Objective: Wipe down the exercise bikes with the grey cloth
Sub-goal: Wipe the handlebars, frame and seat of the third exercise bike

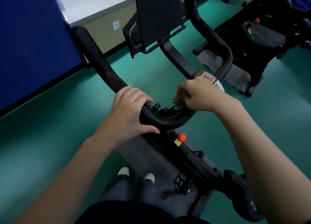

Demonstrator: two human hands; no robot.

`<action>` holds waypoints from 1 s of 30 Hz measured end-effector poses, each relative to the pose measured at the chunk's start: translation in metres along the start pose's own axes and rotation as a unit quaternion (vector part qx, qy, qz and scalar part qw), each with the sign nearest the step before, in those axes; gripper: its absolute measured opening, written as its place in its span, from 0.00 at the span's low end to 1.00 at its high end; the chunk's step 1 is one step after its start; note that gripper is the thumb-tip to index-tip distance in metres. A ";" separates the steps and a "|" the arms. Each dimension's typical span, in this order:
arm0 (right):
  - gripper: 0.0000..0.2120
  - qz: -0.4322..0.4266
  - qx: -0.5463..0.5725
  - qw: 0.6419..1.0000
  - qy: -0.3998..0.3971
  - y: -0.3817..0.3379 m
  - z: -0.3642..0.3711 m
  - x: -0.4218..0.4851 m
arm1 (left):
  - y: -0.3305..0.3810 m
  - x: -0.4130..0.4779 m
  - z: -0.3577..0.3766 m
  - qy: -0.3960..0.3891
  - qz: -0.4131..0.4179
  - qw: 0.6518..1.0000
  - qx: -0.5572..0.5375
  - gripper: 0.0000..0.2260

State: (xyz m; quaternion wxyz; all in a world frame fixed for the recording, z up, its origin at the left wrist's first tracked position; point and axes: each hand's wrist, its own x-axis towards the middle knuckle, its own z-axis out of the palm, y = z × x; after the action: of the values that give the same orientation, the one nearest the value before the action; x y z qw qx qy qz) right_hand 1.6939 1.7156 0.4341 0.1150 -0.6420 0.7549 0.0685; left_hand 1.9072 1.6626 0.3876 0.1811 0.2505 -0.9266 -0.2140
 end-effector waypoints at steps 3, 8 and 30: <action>0.15 -0.005 0.021 0.999 -0.028 -0.008 -0.002 -0.001 | -0.003 0.000 0.001 0.001 -0.001 1.000 -0.007 0.33; 0.14 -0.013 0.074 0.996 -0.045 -0.022 -0.001 -0.007 | -0.004 0.001 0.003 0.010 -0.002 1.000 -0.017 0.32; 0.07 0.189 0.358 0.899 0.167 -0.084 0.033 -0.017 | -0.007 0.003 0.003 -0.010 0.003 1.000 0.021 0.45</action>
State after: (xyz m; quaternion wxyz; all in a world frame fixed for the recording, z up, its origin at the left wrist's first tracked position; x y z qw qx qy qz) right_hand 1.7823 1.7255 0.4108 0.1945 -0.4042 0.8439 -0.2943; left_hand 1.9063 1.6563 0.3822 0.1676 0.2490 -0.9335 -0.1963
